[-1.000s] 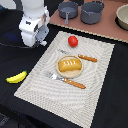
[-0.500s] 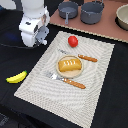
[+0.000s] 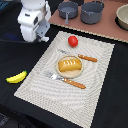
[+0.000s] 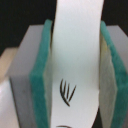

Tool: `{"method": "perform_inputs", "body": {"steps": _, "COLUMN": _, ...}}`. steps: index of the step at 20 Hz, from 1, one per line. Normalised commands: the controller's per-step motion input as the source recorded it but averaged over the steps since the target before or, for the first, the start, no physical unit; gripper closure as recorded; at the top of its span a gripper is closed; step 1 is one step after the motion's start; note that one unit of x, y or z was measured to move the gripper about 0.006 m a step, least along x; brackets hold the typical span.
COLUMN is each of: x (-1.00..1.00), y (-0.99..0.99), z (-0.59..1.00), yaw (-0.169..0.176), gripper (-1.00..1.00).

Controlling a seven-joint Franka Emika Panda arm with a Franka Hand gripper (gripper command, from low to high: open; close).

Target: Interact with the objects in diverse but meaningful ways.

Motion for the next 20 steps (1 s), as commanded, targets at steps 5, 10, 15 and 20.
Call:
{"method": "perform_inputs", "body": {"steps": 5, "x": 0.64, "y": -0.11, "z": 0.37, "yaw": -0.033, "gripper": 1.0}}
{"method": "perform_inputs", "body": {"steps": 10, "x": 0.79, "y": -0.28, "z": 0.29, "yaw": -0.028, "gripper": 1.0}}
{"method": "perform_inputs", "body": {"steps": 15, "x": 0.87, "y": -0.57, "z": 0.24, "yaw": -0.05, "gripper": 1.0}}
{"method": "perform_inputs", "body": {"steps": 20, "x": 0.87, "y": -0.59, "z": 0.2, "yaw": -0.032, "gripper": 1.0}}
